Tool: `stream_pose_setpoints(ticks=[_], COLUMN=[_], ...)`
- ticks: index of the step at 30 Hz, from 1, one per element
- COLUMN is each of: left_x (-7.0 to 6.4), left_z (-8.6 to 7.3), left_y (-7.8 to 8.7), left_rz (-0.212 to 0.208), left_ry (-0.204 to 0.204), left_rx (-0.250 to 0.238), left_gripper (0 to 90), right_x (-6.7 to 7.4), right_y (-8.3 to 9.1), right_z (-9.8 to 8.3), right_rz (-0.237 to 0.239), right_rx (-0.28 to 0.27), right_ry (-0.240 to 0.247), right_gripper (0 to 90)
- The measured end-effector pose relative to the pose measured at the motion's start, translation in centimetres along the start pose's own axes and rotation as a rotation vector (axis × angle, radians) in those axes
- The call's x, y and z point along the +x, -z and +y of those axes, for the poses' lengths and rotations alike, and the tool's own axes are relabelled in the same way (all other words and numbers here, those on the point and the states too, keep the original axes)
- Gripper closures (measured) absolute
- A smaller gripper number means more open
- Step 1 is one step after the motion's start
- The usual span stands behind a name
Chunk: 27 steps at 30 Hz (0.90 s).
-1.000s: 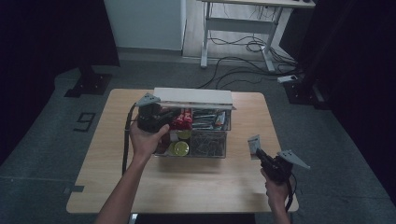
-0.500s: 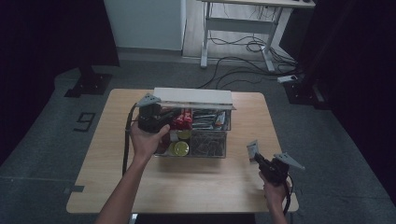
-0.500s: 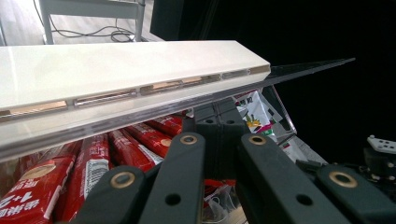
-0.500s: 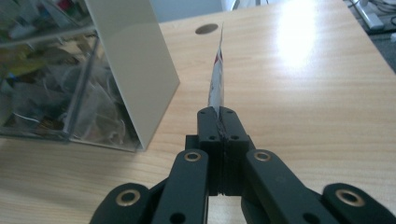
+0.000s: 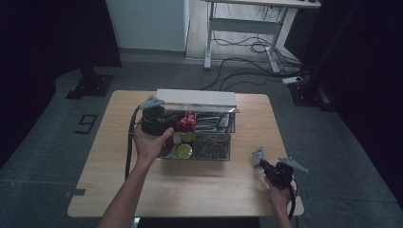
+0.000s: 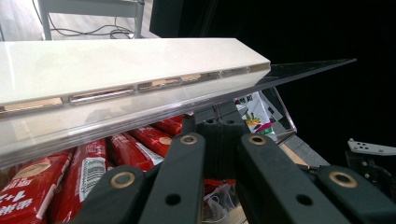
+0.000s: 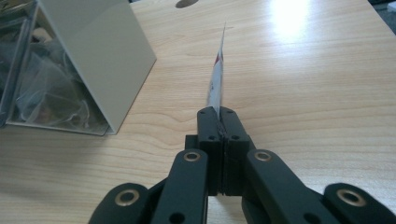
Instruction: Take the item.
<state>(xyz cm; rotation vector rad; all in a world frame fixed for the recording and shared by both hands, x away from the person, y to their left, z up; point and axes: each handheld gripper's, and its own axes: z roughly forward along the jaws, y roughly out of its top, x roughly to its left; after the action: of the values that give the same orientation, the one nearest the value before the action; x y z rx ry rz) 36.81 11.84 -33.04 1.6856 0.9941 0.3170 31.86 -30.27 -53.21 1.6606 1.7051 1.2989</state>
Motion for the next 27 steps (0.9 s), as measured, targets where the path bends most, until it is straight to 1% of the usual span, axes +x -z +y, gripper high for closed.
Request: stream_pose_setpoints(ticks=[5,7,14,16,17,18,19,20,21,23,25,27], left_x=[-0.1,-0.1,-0.3,-0.3,-0.3,-0.2,-0.2,-0.3,-0.3,-0.2,-0.2,-0.1], left_z=[0.0,0.0,0.0,0.0,0.0,0.0,0.0,0.0,0.0,-0.1,-0.1,-0.1], left_y=[0.0,0.0,-0.2,-0.2,-0.2,-0.2,-0.2,-0.1,-0.1,-0.1,-0.1,-0.1], left_rz=[0.001,0.0,-0.004,-0.005,-0.005,-0.004,-0.004,-0.004,-0.004,-0.004,-0.003,-0.003], left_ry=[0.0,0.0,-0.003,-0.003,-0.003,-0.002,-0.002,-0.002,-0.002,-0.001,-0.001,-0.001], left_rx=[0.002,0.002,0.004,0.005,0.005,0.004,0.004,0.004,0.004,0.003,0.004,0.003], left_gripper=[90.0,90.0,90.0,90.0,90.0,90.0,90.0,90.0,90.0,90.0,90.0,90.0], right_x=[-0.6,-1.0,-1.9,-1.9,-2.0,-2.0,-2.0,-1.9,-1.9,-1.9,-1.7,-1.6], right_y=[-0.1,-0.3,-1.0,-1.0,-1.0,-1.1,-1.1,-1.1,-1.1,-1.1,-0.9,-0.7], right_z=[0.0,-0.2,-0.7,-0.7,-0.7,-0.7,-0.7,-0.7,-0.7,-0.7,-0.6,-0.5], right_rz=[-0.013,-0.033,-0.094,-0.096,-0.103,-0.128,-0.128,-0.144,-0.144,-0.166,-0.185,-0.199], right_rx=[0.0,0.007,0.057,0.063,0.069,0.078,0.078,0.089,0.089,0.099,0.095,0.086], right_ry=[-0.018,-0.026,-0.039,-0.041,-0.044,-0.042,-0.042,-0.044,-0.044,-0.044,-0.047,-0.045], right_gripper=[87.1,83.3,73.8,72.2,69.9,63.4,63.4,55.8,55.8,49.6,44.1,42.1])
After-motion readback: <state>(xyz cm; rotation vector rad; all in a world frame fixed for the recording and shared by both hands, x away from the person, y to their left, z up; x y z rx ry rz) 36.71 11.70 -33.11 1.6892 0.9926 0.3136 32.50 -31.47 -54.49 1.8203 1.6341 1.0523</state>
